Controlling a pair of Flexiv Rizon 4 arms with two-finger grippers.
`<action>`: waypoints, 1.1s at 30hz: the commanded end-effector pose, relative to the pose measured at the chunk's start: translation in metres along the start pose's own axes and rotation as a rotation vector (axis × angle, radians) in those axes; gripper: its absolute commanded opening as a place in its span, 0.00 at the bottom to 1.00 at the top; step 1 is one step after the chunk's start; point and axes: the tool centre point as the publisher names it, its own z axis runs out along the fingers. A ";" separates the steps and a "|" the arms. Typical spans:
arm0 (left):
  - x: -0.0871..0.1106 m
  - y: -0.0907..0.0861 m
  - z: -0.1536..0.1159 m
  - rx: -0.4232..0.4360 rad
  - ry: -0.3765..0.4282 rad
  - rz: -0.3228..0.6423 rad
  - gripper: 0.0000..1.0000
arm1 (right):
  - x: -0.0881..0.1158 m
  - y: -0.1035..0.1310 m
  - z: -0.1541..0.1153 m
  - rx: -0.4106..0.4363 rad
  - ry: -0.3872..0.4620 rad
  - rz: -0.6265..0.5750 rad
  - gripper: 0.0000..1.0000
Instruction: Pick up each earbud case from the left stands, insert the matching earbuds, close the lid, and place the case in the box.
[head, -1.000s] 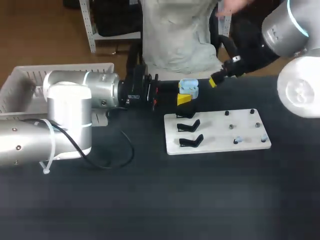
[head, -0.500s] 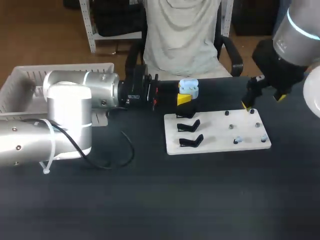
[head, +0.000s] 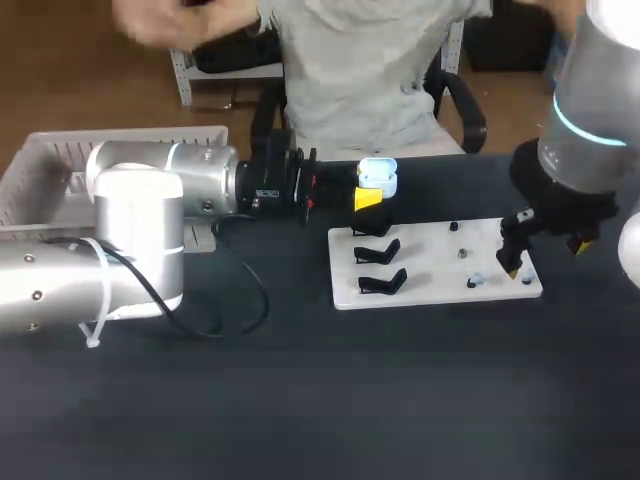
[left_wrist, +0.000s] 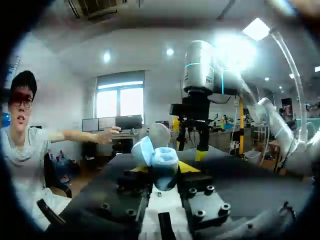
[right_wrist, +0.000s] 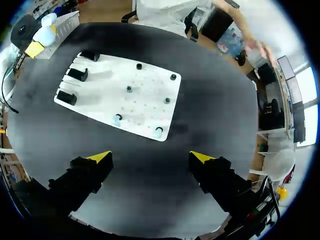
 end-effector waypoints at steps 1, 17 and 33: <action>0.000 -0.001 0.000 -0.004 -0.002 0.003 0.00 | -0.002 0.001 0.017 0.001 0.032 0.007 0.93; 0.000 -0.001 0.000 -0.004 -0.002 0.003 0.00 | -0.013 -0.004 0.050 0.027 0.061 0.009 0.47; 0.000 -0.001 0.000 -0.004 -0.002 0.003 0.00 | -0.018 -0.007 0.066 0.066 0.043 0.039 0.35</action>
